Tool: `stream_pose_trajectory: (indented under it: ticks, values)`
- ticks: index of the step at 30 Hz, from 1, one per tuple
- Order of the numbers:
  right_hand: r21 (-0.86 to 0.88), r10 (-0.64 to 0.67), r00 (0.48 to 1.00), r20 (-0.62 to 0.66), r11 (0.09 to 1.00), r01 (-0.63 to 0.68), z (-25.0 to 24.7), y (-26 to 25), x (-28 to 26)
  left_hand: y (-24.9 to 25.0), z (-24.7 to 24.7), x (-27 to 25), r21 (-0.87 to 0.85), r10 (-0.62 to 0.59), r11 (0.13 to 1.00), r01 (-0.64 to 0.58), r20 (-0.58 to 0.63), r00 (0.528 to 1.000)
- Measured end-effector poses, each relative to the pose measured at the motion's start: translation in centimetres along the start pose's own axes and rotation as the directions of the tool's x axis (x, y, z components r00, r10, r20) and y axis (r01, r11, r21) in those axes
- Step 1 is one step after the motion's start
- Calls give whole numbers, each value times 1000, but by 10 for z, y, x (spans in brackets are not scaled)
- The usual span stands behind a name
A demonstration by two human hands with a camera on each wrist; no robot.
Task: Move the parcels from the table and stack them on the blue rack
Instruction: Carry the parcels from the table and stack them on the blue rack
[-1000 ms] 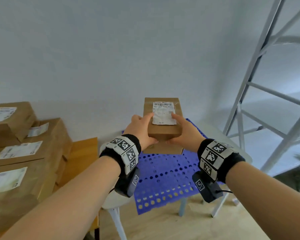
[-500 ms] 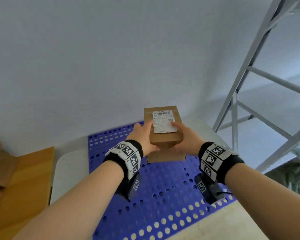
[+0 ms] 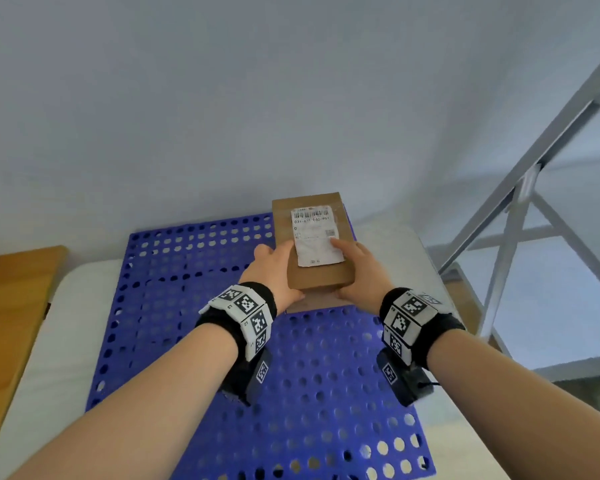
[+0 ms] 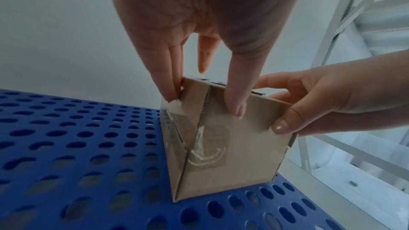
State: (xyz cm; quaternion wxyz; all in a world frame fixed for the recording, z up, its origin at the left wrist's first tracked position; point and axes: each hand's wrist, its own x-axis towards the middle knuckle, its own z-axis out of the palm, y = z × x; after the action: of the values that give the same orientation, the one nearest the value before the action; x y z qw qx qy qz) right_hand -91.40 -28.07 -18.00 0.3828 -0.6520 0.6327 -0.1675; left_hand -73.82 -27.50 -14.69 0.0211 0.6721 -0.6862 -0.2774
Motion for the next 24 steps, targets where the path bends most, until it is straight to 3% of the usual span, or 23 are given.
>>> stream_pose_trajectory:
  ticks: [10, 24]
  values:
    - [-3, -64, 998, 7, 998, 64, -4, 25, 10, 19, 15, 13, 143, -52, 988, 49, 15, 999]
    - [-27, -66, 996, 56, 997, 68, -10, 20, 6, 7, 19, 0, 117, -13, 993, 12, 8, 1000]
